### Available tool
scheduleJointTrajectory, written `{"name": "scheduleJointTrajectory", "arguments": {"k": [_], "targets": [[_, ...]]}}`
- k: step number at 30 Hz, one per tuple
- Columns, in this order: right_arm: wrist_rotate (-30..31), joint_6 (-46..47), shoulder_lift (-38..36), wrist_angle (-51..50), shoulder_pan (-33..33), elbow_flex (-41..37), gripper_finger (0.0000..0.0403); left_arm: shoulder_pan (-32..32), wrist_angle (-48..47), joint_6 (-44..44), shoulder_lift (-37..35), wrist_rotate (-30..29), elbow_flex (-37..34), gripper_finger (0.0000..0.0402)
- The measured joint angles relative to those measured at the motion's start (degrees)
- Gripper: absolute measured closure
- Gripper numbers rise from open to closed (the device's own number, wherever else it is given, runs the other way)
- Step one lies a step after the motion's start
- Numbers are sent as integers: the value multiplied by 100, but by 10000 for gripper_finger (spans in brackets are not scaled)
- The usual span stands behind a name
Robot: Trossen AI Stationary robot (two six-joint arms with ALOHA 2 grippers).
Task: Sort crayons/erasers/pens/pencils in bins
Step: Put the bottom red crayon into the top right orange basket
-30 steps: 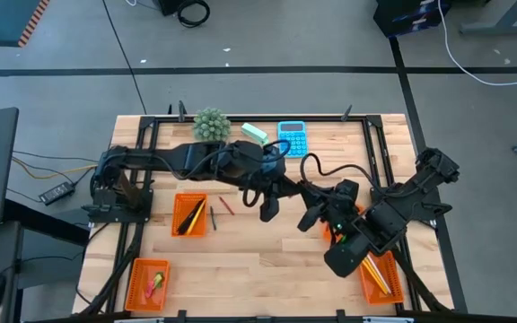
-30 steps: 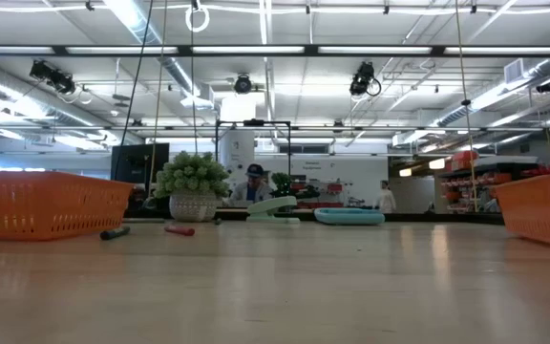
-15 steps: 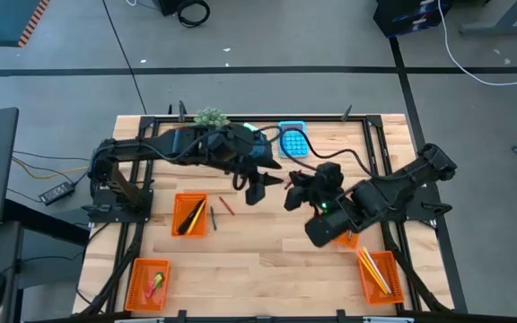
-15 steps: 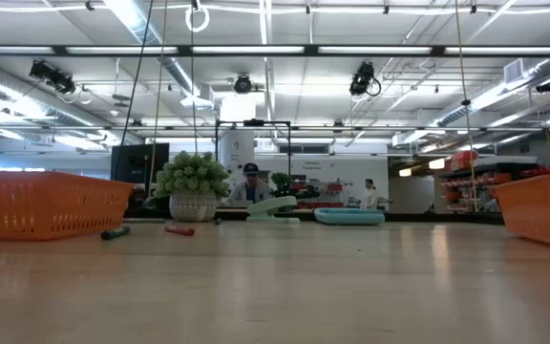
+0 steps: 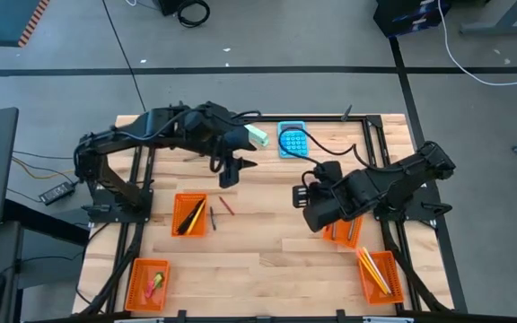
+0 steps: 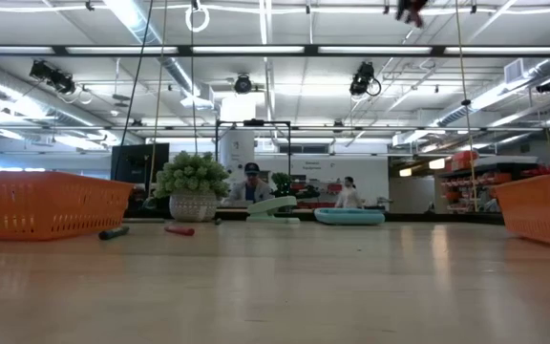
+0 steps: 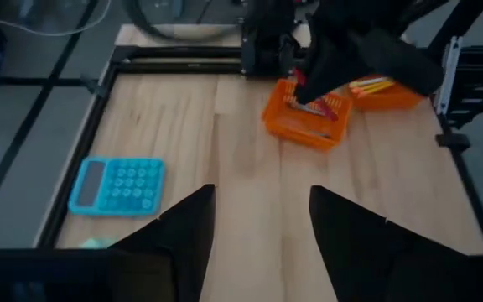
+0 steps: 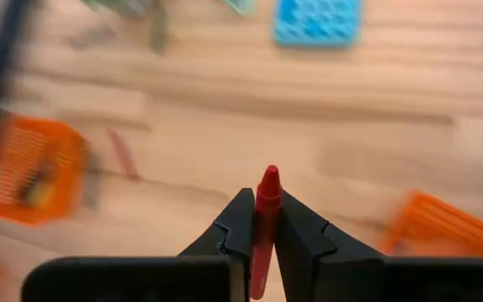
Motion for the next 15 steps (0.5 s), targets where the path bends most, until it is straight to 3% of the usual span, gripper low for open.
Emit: {"name": "scheduleJointTrajectory", "arguments": {"k": [9,12,15], "targets": [[-1286,-234,6,-315,-17,-839,362,54,-217,80,-74,1,-3,214],[-2035,-258,4,-84,17,-1352,362,52,-150,30,-47,3,-1,214],[-2315,-203,7,317,180,-1809,362,52,-183,-54,-24,1,-5,216]]}}
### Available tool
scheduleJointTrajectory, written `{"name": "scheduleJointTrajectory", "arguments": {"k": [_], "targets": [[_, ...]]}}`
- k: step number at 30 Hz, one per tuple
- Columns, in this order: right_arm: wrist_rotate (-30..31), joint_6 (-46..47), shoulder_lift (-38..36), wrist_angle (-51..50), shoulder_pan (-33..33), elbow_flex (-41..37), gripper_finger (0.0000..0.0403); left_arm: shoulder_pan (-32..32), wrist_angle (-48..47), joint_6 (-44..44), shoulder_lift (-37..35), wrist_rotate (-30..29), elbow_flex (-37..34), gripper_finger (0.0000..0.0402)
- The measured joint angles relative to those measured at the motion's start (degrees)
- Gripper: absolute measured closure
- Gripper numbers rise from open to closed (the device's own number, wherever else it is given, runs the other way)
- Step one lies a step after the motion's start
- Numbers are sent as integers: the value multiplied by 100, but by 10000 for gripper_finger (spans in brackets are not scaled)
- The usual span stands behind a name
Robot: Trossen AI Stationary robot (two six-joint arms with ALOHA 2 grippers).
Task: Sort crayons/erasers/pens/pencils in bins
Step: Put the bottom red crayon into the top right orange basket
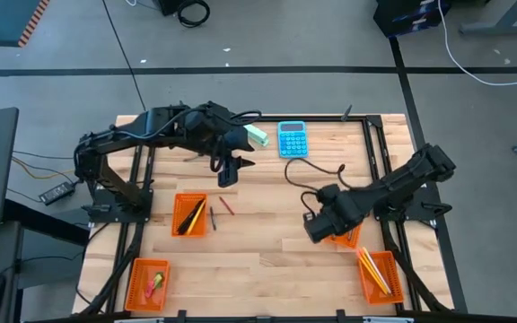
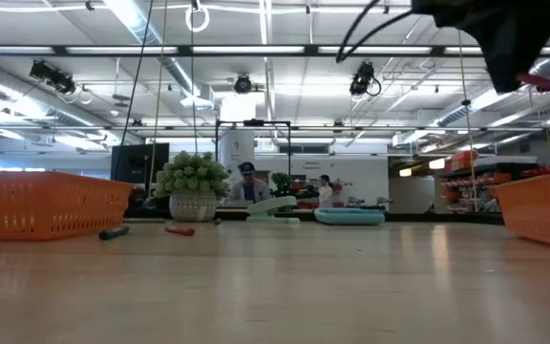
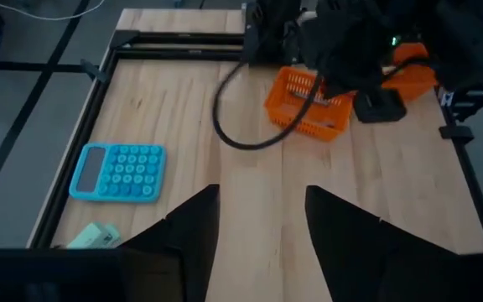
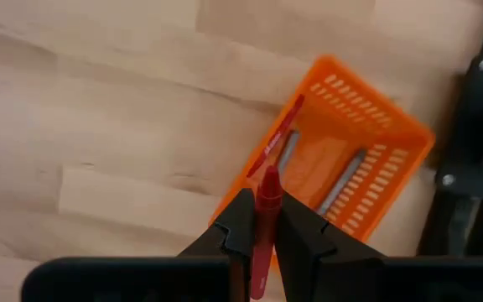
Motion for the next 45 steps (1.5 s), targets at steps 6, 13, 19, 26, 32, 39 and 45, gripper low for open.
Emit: {"name": "scheduleJointTrajectory", "arguments": {"k": [6,13,19,26,32,39,45], "targets": [[525,1576,0,259,400,-485,362,0,52,-23,-7,2,2,224],[535,1870,-28,522,557,-1003,362,0,280,71,-7,2,2,224],[480,1918,-155,950,584,-1518,359,2,484,59,-7,0,2,229],[407,1944,-774,1181,611,-2227,359,2,462,-94,-7,0,2,230],[412,1925,-1434,2567,607,-3299,359,4,462,-155,-7,-192,2,228],[412,1898,-1661,3285,607,-3925,359,57,493,-404,-7,-313,2,228],[412,1811,-1606,3304,607,-4044,359,102,544,-540,-4,-354,2,229]]}}
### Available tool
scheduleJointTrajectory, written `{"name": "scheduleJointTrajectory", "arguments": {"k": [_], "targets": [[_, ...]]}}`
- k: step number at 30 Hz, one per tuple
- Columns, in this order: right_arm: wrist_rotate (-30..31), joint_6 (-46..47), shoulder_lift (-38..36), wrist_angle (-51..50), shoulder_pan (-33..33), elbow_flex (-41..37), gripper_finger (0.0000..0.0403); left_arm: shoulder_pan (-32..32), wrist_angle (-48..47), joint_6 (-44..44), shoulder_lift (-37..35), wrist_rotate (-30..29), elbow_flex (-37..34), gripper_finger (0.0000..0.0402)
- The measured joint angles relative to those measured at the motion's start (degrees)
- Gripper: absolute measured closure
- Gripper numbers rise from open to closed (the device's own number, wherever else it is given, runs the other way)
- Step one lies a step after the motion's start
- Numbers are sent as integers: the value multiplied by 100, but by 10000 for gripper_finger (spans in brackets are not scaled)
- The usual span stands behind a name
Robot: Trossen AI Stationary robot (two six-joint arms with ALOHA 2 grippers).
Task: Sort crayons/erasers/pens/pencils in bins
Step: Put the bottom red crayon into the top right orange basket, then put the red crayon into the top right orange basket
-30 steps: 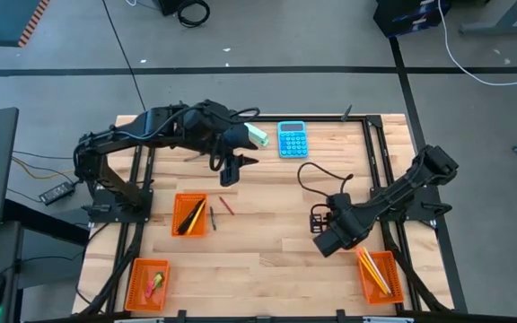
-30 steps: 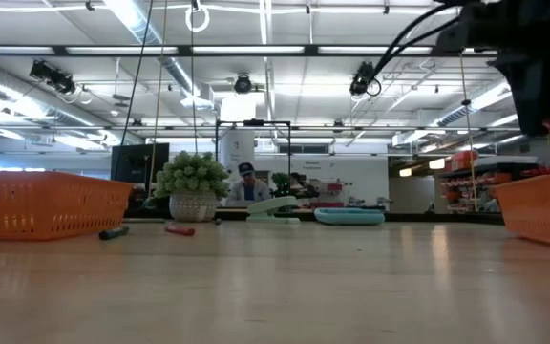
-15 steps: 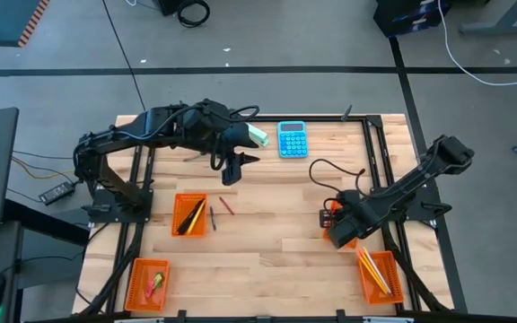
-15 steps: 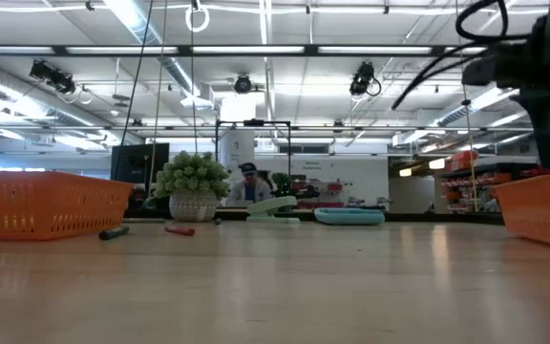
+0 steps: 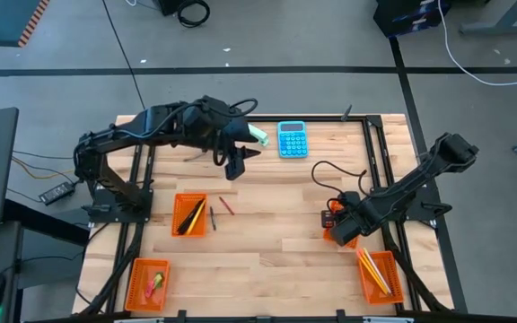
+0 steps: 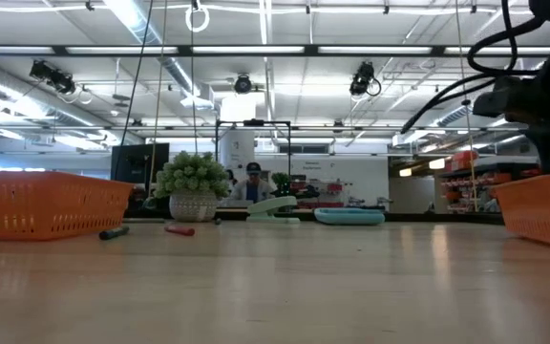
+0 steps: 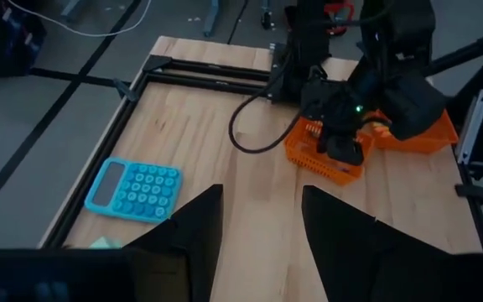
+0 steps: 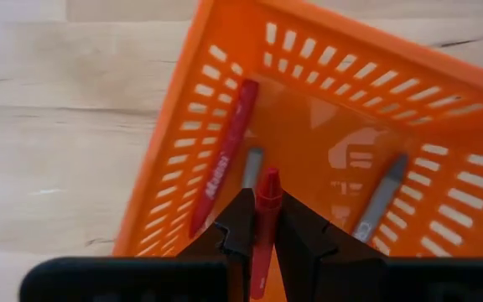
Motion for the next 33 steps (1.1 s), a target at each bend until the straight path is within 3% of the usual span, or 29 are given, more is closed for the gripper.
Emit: {"name": "scheduleJointTrajectory", "arguments": {"k": [8,21,27,29,33], "targets": [[-4,33,4,609,-15,-432,359,48,88,-158,0,-79,0,230],[-89,-33,9,597,-15,-457,339,60,36,-305,0,-168,1,229],[-85,-24,9,601,-15,-457,310,33,-1313,748,45,-175,7,234],[-85,-13,9,607,-15,-452,302,76,-1643,1179,100,58,3,237],[-109,-2,11,590,-65,-364,287,199,-1700,1835,149,1287,13,245]]}}
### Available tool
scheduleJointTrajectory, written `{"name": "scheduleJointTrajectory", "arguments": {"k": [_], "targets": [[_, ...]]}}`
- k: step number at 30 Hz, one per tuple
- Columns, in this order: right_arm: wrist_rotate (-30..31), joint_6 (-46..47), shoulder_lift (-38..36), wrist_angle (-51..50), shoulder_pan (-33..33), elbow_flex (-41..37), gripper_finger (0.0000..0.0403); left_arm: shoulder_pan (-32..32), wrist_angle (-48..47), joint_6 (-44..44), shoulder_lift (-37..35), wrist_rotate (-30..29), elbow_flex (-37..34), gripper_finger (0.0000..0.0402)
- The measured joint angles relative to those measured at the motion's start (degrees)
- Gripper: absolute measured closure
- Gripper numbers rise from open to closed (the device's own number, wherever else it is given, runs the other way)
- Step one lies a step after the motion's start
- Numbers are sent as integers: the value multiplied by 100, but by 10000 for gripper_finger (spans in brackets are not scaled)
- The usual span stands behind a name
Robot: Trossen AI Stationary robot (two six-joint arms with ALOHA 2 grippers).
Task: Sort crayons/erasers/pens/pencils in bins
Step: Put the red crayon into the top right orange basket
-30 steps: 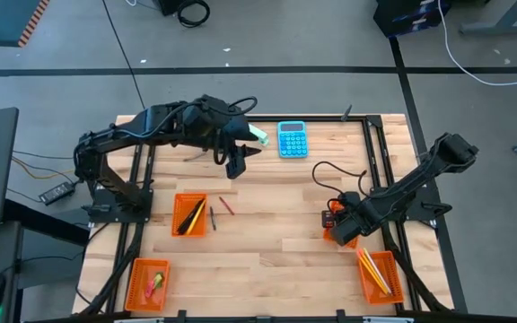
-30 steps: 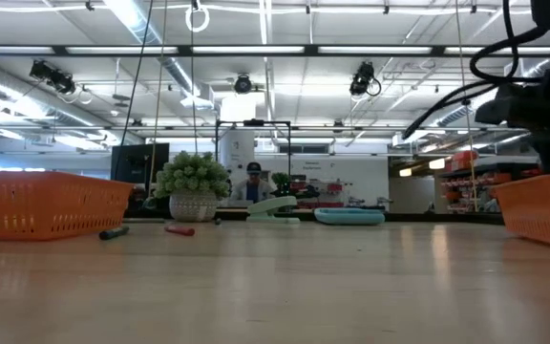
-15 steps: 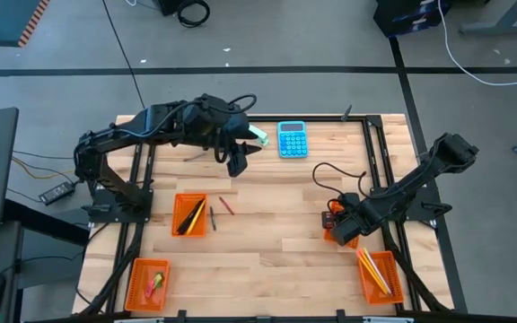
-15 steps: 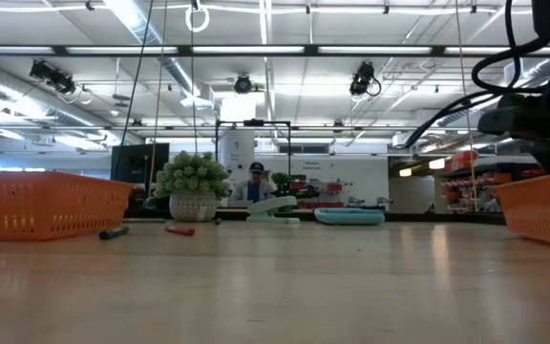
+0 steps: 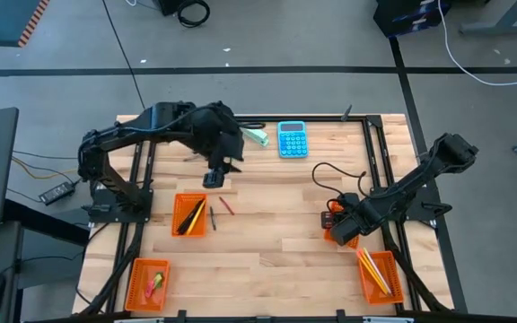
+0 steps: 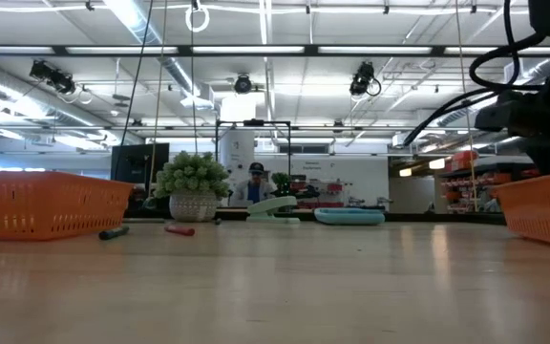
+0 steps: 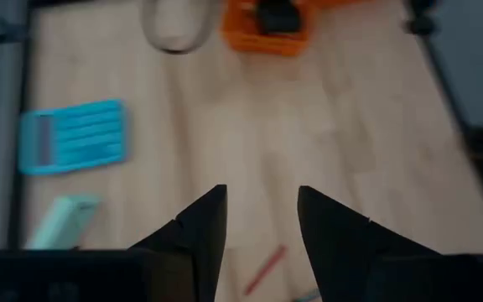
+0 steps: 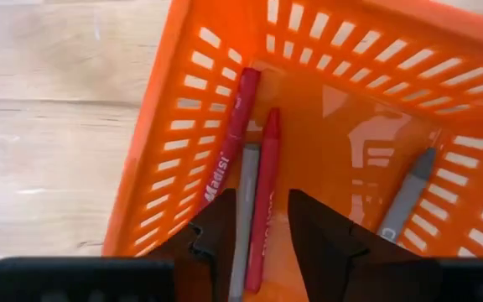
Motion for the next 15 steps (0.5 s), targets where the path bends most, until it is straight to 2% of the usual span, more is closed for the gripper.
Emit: {"name": "scheduleJointTrajectory", "arguments": {"k": [9,15], "targets": [[-42,40,-2,-213,-88,464,261,97,-416,532,553,621,-9,257],[-42,4,-4,-1166,-83,1091,255,121,-569,1060,880,782,-101,265]]}}
